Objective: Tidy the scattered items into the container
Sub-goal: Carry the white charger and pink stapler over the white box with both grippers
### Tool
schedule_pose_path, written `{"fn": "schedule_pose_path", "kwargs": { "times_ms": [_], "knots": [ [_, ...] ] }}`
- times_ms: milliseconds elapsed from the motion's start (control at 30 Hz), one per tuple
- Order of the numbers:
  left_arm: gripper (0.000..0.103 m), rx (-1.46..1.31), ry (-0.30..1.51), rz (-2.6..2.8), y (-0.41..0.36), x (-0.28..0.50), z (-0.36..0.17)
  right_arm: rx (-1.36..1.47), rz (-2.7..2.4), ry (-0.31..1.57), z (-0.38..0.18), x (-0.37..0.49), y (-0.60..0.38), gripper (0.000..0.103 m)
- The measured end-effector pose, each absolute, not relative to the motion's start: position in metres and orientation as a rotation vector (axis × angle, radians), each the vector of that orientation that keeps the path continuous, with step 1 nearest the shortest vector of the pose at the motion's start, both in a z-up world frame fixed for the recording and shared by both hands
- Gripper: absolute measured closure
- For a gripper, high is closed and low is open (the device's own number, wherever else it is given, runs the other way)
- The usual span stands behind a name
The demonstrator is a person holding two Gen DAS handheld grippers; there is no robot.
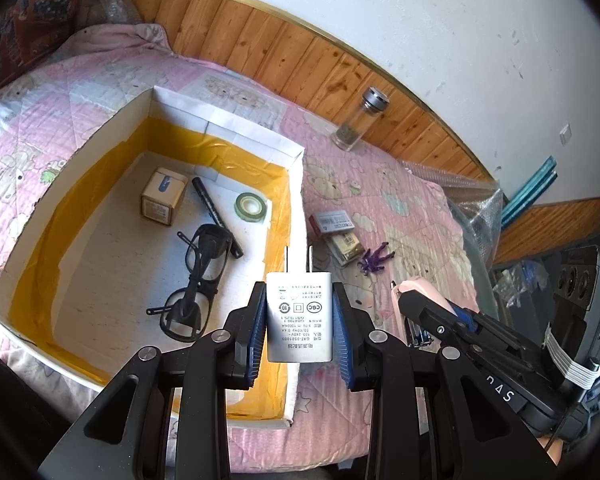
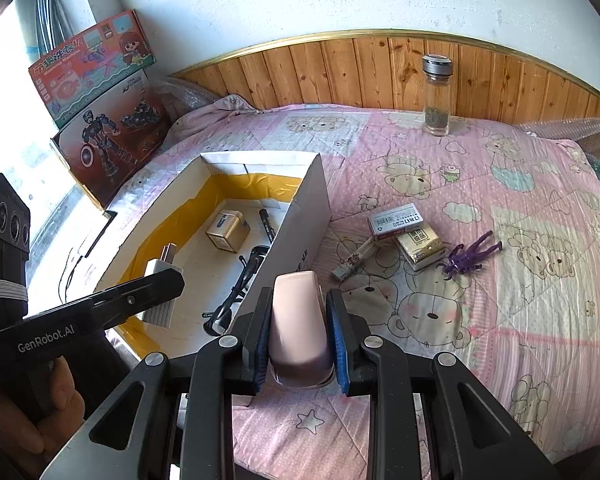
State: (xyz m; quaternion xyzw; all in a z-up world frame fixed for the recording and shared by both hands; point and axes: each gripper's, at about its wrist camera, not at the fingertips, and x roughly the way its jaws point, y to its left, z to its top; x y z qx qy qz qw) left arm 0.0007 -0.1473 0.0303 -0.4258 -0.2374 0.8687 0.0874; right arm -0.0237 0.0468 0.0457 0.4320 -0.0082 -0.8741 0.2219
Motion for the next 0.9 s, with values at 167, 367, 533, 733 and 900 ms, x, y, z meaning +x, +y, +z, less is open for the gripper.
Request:
{"fn": "schedule_pose_path", "kwargs": {
  "times_ms": [167, 367, 533, 733, 900],
  "knots": [
    [0.072, -1.266, -0.735, 2.605, -0.161, 0.005, 0.03, 1.177, -2.406, -0.006, 0.051, -0.025, 0.037, 0.076],
    [0.072, -1.269, -0.795, 2.634, -0.182, 0.006, 0.027, 1.148, -2.385, 0.014, 0.06, -0.025, 0.021, 0.076],
    [0.072, -1.277, -0.837, 2.641, -0.196, 0.009, 0.023, 1.126, -2.369, 0.031, 0.066, -0.026, 0.007, 0.076],
    [0.072, -1.28, -0.877, 2.65, -0.209, 0.009, 0.022, 1.108, -2.34, 0.055, 0.07, -0.024, -0.008, 0.076],
    [0.072, -1.279, -0.895, 2.658, -0.217, 0.01, 0.022, 1.106, -2.308, 0.063, 0.071, -0.027, -0.019, 0.076]
  ]
}}
